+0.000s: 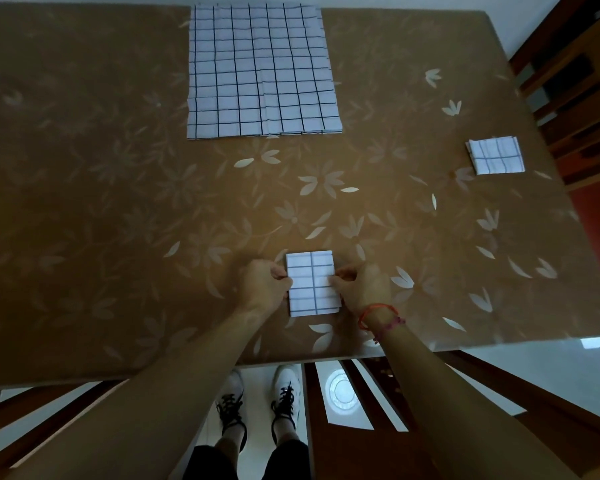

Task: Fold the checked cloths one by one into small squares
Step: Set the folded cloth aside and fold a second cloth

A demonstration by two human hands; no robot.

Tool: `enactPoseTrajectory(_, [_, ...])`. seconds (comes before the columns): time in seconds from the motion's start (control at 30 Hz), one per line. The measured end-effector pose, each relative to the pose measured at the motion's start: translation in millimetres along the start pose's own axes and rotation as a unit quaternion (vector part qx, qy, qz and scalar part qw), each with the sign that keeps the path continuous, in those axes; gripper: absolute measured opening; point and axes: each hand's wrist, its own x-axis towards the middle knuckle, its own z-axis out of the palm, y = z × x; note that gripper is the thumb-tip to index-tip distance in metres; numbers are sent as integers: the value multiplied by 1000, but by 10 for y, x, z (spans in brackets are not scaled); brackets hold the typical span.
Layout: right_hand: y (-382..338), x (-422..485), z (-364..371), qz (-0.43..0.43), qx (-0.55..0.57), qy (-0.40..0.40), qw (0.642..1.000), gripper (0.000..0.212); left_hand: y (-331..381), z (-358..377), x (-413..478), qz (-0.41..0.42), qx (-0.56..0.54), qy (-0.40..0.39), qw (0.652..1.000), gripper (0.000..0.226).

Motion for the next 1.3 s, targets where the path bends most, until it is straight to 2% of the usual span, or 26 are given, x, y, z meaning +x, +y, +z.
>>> enactPoseTrajectory(0.1, [14, -11, -9, -5, -4, 13, 1000, 23, -21, -45, -19, 56, 54, 17, 997, 18])
enactPoseTrajectory(0.17, [-1, -44, -33, -28, -22, 28, 999, 24, -25, -93, -66, 135, 88, 22, 987, 18])
enactPoseTrajectory(0.27, [-46, -108, 7, -124, -85, 72, 986, 26, -111, -124, -85, 276, 167, 30, 946, 27])
enactPoseTrajectory(0.33, [-65, -152, 122, -224, -118, 108, 961, 32, -213, -103, -61, 329, 223, 30, 917, 34])
enactPoseTrajectory(0.4, [-84, -198, 251, -290, -155, 109, 938, 37, -305, -76, -44, 359, 280, 10, 890, 44])
enactPoseTrajectory(0.6, [-64, -192, 538, -365, -216, 9, 905, 58, -379, -2, -31, 346, 351, -42, 869, 55])
enactPoseTrajectory(0.8, [-23, -96, 628, -348, -262, -60, 898, 66, -376, 22, -74, 350, 406, -64, 842, 63])
enactPoseTrajectory(0.97, [42, -58, 533, -339, -322, -54, 882, 67, -386, 25, -60, 333, 408, -54, 848, 57])
enactPoseTrajectory(1.3, [247, 45, 137, -308, -402, -82, 859, 84, -373, 4, -62, 335, 433, -66, 834, 60])
